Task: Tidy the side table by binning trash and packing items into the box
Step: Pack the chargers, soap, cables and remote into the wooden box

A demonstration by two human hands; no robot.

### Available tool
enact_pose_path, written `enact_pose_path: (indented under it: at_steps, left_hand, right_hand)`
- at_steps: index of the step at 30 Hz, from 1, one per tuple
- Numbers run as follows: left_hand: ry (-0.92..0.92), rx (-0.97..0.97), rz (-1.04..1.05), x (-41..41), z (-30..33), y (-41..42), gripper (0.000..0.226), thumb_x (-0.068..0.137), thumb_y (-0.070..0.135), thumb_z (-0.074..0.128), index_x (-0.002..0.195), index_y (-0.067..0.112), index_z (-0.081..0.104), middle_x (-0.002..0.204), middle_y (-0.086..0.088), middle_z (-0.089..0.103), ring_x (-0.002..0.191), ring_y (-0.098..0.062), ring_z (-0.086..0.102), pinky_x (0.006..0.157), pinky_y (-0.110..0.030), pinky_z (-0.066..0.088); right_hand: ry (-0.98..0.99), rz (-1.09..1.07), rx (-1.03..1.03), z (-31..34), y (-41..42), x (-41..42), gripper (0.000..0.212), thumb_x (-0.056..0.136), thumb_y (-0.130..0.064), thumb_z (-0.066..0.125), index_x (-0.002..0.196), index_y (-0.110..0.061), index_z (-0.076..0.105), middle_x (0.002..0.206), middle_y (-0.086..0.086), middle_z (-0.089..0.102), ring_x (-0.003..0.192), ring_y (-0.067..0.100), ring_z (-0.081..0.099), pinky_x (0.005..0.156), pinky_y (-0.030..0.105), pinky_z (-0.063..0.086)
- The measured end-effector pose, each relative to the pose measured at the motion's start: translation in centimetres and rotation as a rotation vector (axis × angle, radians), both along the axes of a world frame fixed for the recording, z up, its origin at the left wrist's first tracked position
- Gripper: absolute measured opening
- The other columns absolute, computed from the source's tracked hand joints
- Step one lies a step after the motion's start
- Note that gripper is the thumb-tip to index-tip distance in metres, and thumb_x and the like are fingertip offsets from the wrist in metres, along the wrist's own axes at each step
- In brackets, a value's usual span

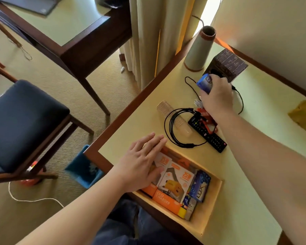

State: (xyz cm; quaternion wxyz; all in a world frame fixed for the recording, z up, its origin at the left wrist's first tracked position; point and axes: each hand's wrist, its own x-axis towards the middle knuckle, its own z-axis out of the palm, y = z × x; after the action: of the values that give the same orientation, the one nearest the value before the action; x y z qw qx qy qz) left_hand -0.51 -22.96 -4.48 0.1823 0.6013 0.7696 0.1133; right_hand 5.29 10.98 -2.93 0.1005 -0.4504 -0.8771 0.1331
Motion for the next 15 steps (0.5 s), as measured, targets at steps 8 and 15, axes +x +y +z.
enact_pose_path:
  at_steps: [8, 15]
  left_hand:
    - [-0.060, 0.000, -0.001, -0.2, 0.1, 0.2, 0.078, 0.100, 0.068, 0.032, 0.165, 0.038, 0.001, 0.173, 0.014, 0.007, 0.158, -0.009, -0.012, 0.128, -0.041, 0.008]
    - [-0.036, -0.024, 0.050, 0.5, 0.9, 0.4, 0.077, 0.102, 0.066, 0.035, 0.165, 0.038, 0.002, 0.173, 0.016, 0.001, 0.157, -0.006, -0.017, 0.125, -0.039, -0.002]
  right_hand:
    - [0.162, 0.139, -0.251, 6.4, -19.8, 14.1, 0.062, 0.081, -0.054, 0.077, 0.134, -0.031, 0.055, 0.112, -0.015, 0.050, 0.099, 0.006, 0.056, 0.089, 0.036, 0.054]
    - [-0.346, 0.226, -0.141, 2.2, -25.7, 21.6, 0.073, 0.073, -0.075, 0.067, 0.135, -0.036, 0.063, 0.108, -0.014, 0.059, 0.101, 0.016, 0.058, 0.085, 0.039, 0.049]
